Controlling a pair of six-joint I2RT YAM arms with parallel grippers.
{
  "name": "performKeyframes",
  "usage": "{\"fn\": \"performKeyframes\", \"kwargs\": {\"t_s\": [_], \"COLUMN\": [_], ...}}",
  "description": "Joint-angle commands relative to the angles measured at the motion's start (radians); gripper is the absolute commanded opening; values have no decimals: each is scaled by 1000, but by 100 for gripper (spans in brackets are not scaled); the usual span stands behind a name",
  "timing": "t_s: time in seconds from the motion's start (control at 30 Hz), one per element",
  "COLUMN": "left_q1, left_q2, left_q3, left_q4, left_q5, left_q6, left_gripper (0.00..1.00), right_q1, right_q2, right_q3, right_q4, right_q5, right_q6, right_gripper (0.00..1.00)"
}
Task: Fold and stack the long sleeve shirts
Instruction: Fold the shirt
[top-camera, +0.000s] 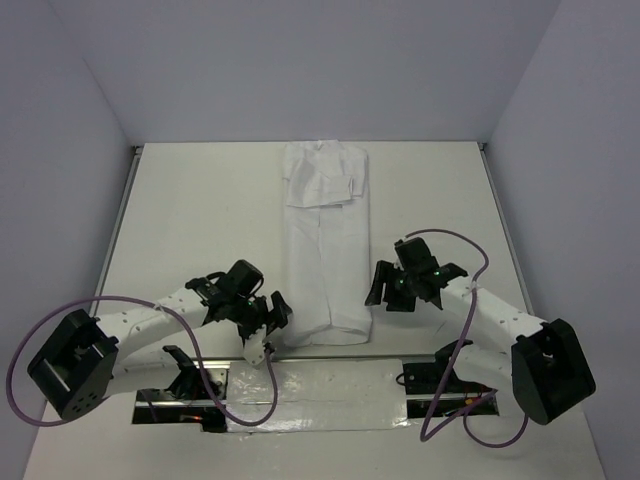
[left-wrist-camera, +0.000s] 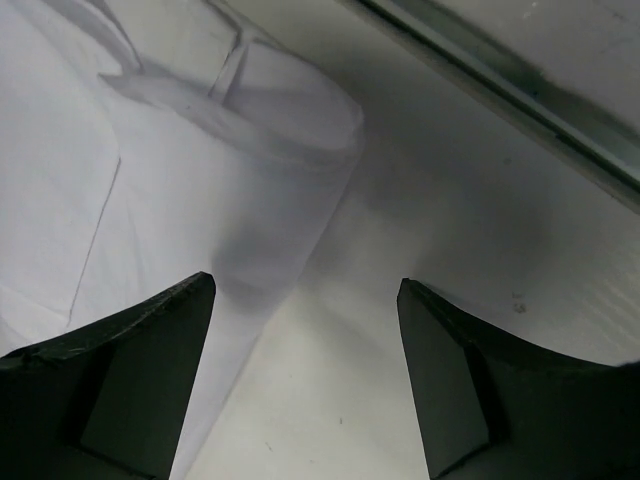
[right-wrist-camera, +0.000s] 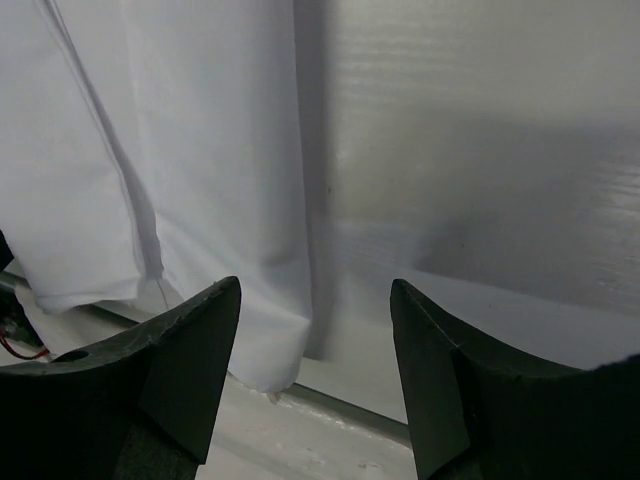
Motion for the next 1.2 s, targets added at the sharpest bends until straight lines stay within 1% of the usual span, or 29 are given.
{"fn": "performKeyframes", "kwargs": {"t_s": [0.0,0.1,0.23,0.3,0.33,0.37,0.43,0.47,0.5,0.53,0.57,0.6,0.63,0.67,0.7,0.73,0.77,0.83,0.87,0.93,1.0,1.03,1.1,1.13,1.17], "left_q1": [-41,-103,-137,-139,-140,-140,-140,-140,-140,-142,-143,-143,-143,-143,-143,-143,-143,-142,-139,-119,-90,-52,-7,39,62], "left_q2": [-26,-35,-11,-4,0,6,11,14,13,13,8,8,8,8,6,3,0,-3,-3,-3,0,12,31,57,69], "left_q3": [-44,-95,-87,-98,-101,-104,-110,-110,-112,-112,-110,-109,-100,-90,-81,-57,-43,6,41,77,132,150,218,238,278], "left_q4": [106,169,218,230,233,229,206,203,204,212,250,270,290,319,327,333,333,324,306,284,264,259,252,246,247], "left_q5": [35,4,-7,-18,-18,-18,2,13,22,36,41,39,38,25,19,18,13,10,8,16,42,53,82,90,108], "left_q6": [14,-8,-68,-52,-48,-39,-26,-17,-20,-29,-73,-103,-133,-197,-233,-267,-343,-425,-503,-595,-658,-725,-790,-849,-876], "left_gripper": [87,86,84,79,75,66,56,45,39,31,18,13,9,2,0,0,0,0,0,0,0,0,0,0,0], "right_q1": [50,69,127,142,150,155,161,164,164,164,165,164,164,164,164,164,164,164,164,158,143,139,119,94,78], "right_q2": [19,69,97,80,71,53,34,22,22,23,37,43,51,60,60,59,52,46,39,31,39,55,83,118,138], "right_q3": [-23,-37,-42,-68,-76,-94,-106,-115,-115,-115,-106,-99,-86,-62,-50,-39,-11,48,70,146,205,266,327,386,412], "right_q4": [68,113,113,120,122,122,130,137,145,165,172,177,177,163,154,134,119,61,42,-14,-65,-80,-123,-134,-146], "right_q5": [-7,-37,-40,-40,-43,-47,-45,-43,-50,-56,-65,-88,-94,-99,-102,-106,-109,-112,-113,-120,-119,-120,-125,-135,-143], "right_q6": [49,60,84,112,123,132,156,164,167,169,166,156,147,127,118,109,83,58,32,5,-14,-35,-63,-77,-104], "right_gripper": [69,68,68,68,68,68,68,67,64,59,47,41,32,18,12,3,0,0,0,0,0,0,0,0,0]}}
